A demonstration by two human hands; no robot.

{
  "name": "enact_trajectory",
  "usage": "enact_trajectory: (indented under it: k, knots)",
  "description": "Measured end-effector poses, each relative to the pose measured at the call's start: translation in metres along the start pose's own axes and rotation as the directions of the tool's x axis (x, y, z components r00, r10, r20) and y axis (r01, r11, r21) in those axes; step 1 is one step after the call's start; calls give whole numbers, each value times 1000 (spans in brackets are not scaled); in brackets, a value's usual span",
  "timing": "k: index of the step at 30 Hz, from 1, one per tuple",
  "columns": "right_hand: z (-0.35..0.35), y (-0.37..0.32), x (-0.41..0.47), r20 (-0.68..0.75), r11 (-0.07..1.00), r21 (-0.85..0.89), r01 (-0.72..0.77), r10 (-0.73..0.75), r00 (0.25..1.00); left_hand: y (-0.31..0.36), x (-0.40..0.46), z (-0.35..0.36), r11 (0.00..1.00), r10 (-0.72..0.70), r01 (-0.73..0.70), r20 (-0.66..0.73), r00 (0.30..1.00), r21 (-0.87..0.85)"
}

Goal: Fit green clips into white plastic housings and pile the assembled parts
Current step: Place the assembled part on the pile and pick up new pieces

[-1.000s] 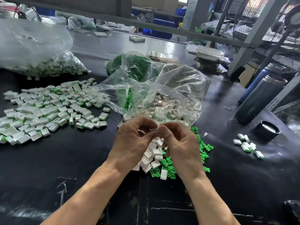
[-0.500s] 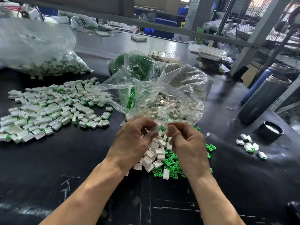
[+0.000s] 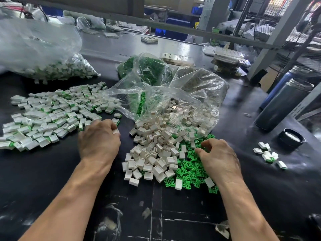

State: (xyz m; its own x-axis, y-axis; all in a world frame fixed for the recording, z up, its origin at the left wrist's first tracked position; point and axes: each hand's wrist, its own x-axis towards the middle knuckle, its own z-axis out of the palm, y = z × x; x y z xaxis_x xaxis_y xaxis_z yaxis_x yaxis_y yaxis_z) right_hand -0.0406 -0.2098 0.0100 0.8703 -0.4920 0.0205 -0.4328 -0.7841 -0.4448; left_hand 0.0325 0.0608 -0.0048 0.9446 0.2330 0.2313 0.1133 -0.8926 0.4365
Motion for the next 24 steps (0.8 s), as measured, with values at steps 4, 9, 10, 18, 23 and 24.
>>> enact_trajectory:
  k: [4,9,10,18,23,24]
  knots:
    - [1,-2,-2,17,1000,9,13,-13,1000,-6,3,2,999,-39,39,-22,999,7]
    - [2,-1,-1,-2,1000,10,23,-23,1000,-6,4,4,999,-32,32,-90,995,-3]
    - [3,-1,-1,-11,1000,15,23,-23,1000,-3,3,4,999,5,-9,-111,994,-36]
    - [6,-1,1,-21,999,2,37,-37,999,15,-13,15,966,249,-245,44,967,-85]
    - [10,-2,1,-42,999,9,40,-40,998,18,-15,13,960,254,-243,64,965,-139]
    - [11,-3,1,-47,999,10,40,-40,998,19,-15,12,959,254,-241,70,965,-150]
